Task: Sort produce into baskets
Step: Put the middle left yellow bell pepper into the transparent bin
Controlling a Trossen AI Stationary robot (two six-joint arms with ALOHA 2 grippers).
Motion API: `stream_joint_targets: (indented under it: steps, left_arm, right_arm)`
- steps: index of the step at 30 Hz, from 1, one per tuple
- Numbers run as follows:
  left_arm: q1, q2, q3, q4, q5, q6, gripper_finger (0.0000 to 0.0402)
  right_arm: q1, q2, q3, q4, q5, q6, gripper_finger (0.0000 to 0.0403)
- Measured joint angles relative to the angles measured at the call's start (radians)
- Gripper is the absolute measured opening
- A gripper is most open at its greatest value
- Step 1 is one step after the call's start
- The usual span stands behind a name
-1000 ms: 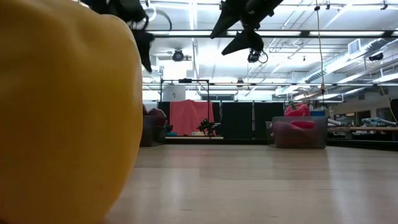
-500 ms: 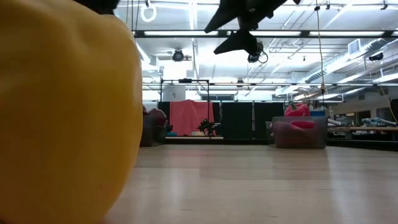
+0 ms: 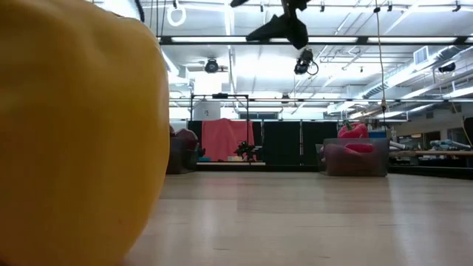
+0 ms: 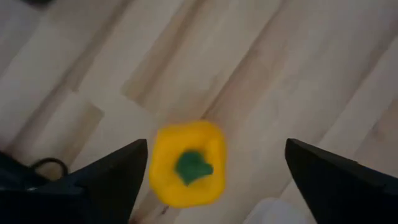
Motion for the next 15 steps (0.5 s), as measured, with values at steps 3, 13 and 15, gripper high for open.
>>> stream_joint_targets:
  steps: [3,13,15]
  left_arm:
    - [-0.001,0.017,-0.056,0.011,0.018,0.01,0.0396]
    - [0.016,0.033,-0.179,0.064,0.084,-0.024,0.0398]
    - [0.015,0.034,-0.198,0.092,0.085,-0.014,0.0396]
  right_arm:
    - [0.028,0.0,0.0,0.039,0.033,0.021,0.0323]
    - [0.075,0.0,0.0,0.053,0.086,0.093,0.0323]
    - [0.074,0.0,0.0,0.06,0.081,0.093,0.0323]
